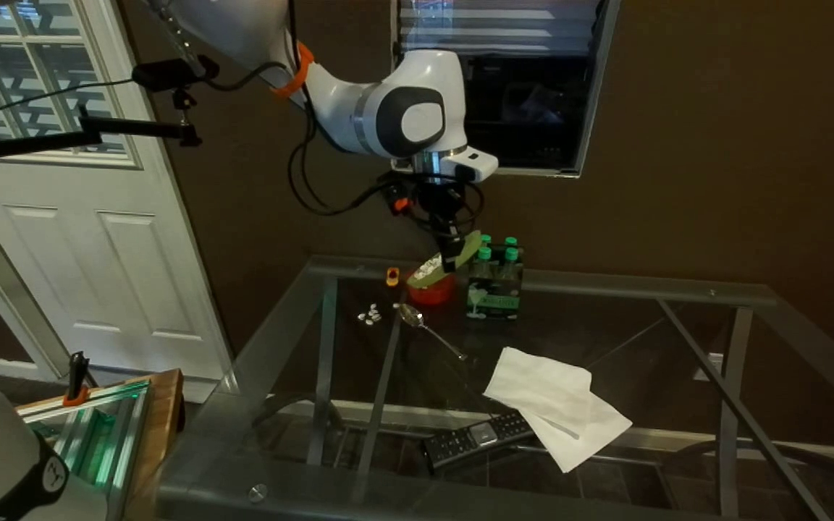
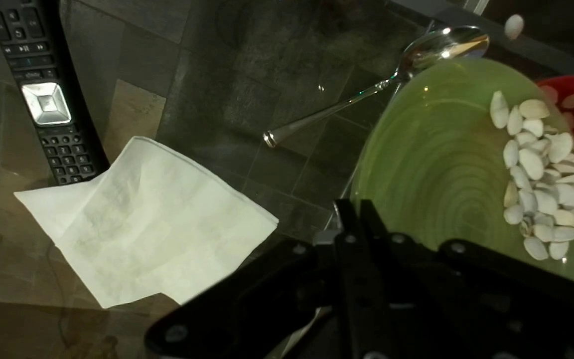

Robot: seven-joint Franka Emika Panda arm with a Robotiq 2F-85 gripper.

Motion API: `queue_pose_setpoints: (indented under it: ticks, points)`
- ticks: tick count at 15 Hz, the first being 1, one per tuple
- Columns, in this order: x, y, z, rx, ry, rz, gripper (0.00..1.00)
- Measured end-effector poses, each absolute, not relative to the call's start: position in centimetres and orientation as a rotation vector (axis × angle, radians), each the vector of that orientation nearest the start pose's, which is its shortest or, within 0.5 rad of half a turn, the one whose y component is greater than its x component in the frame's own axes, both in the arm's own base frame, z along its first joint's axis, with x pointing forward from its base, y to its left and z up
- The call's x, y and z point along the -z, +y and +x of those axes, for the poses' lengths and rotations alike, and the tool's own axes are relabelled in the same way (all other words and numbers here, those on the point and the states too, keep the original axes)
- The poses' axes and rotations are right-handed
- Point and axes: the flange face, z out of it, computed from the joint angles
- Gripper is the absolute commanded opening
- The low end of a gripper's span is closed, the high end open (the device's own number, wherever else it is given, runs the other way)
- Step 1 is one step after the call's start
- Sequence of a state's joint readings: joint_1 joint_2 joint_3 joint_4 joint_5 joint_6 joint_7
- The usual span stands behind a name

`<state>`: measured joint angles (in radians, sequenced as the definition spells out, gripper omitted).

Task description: Empty the contents on the yellow plate onto the red bowl

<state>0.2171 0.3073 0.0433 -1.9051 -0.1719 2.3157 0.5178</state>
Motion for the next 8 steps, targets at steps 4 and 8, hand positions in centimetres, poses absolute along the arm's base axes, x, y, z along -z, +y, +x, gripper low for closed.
queue_pose_setpoints:
  ticks: [4, 8]
  points:
    - [-34.7, 17.1, 60.7, 0.265, 0.267, -3.226, 0.01]
    - [-34.6, 18.3, 60.6, 0.313, 0.292, -3.255, 0.01]
